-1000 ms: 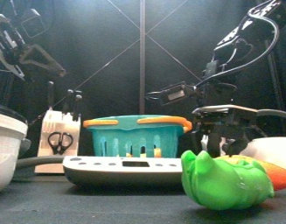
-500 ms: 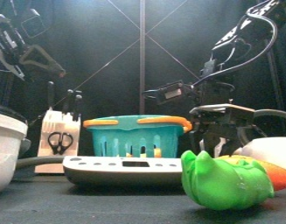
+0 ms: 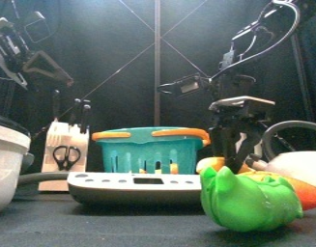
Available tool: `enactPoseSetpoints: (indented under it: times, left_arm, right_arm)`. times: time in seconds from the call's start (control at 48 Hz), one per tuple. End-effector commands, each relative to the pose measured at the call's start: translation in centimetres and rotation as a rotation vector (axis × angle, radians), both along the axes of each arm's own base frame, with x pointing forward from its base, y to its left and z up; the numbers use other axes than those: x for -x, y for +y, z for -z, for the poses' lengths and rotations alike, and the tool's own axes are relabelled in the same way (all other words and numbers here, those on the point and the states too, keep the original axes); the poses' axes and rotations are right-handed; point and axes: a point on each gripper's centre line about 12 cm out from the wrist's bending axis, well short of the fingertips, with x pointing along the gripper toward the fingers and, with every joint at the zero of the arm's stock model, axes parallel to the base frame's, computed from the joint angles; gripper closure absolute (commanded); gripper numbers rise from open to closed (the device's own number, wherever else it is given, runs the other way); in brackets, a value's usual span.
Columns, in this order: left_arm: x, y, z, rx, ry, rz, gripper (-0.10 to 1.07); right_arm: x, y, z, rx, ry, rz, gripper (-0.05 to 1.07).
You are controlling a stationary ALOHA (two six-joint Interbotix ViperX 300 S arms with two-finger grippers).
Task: Grab banana
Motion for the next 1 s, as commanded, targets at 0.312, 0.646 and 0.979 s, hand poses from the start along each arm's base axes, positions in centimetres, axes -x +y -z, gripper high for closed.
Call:
enactPoseSetpoints:
  times: [0.312,0.646,0.979]
  left_arm:
    - [-0.3,0.1,-0.7,-0.004,-0.020,-0.002,0.96]
    - [-0.3,0.3,-0.7,-0.002,-0.021,-0.016,0.96]
    - [-0.2,0.3,-0.5,0.001,-0.017,-0.015,0.96]
  right_arm:
    - [-1.6,0.5,-4.8,0.004,-0.169,-0.033,0.48]
    - [-3.3,0.5,-10.6,0.037,-0.396,-0.100,0.48]
    - [-3.8,0.3,-11.2,0.052,-0.430,-0.116,0.48]
